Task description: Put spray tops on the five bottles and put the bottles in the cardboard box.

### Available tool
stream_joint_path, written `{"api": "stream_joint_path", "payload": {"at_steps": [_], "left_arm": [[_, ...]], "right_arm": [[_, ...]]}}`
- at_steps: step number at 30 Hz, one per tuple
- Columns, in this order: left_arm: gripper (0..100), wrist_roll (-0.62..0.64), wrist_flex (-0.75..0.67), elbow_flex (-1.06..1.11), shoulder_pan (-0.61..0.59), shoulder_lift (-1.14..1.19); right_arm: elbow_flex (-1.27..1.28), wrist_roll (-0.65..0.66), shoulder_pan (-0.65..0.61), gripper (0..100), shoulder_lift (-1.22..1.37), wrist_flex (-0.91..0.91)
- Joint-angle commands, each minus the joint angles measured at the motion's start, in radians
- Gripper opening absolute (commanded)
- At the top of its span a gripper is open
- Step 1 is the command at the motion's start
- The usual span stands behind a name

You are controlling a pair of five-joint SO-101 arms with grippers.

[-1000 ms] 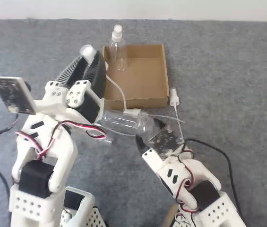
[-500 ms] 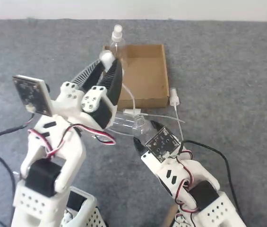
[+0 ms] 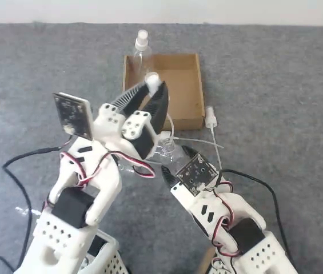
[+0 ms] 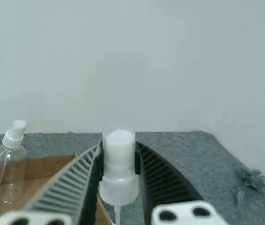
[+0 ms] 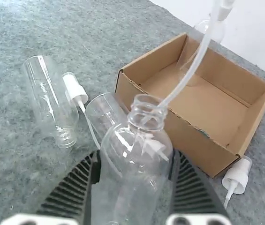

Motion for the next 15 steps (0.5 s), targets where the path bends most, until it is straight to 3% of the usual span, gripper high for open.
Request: {"api": "stream_joint_path", "payload": {"at_steps": [1,15], "left_arm": [[1,-0.011,-0.029,0.001,0.006,-0.020],[1,-0.051,-0.026,0.065,0.006,-0.020]], "right_arm": [[-0.048,0.012,0.013,6.6,-0.022,-0.016],[-0.049,0.012,0.051,6.6,-0.022,-0.016]]}}
